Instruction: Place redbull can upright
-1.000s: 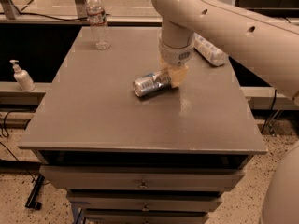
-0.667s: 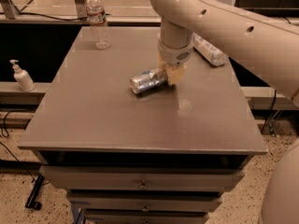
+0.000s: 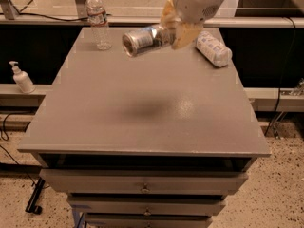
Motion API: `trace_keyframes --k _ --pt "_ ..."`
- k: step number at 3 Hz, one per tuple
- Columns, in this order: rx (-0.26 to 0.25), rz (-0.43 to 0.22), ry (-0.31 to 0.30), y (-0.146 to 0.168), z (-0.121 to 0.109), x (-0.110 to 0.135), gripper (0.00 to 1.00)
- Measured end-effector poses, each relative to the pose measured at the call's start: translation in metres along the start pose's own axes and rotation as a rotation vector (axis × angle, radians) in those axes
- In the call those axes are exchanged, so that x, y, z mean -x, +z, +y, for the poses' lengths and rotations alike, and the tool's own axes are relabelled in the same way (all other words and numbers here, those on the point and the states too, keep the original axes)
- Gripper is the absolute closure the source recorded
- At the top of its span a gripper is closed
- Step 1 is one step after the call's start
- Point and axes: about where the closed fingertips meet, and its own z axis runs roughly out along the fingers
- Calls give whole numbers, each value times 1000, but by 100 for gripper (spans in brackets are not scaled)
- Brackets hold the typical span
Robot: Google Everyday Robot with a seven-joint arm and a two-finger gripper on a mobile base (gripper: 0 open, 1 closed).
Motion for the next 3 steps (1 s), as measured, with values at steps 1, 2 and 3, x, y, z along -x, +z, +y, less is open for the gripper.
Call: trace_keyframes --k 1,2,3 --pt "-20 -31 -12 -8 -5 8 100" --pt "-62 27 -80 -13 13 0 100" --pt "-140 112 -210 -19 48 -22 100"
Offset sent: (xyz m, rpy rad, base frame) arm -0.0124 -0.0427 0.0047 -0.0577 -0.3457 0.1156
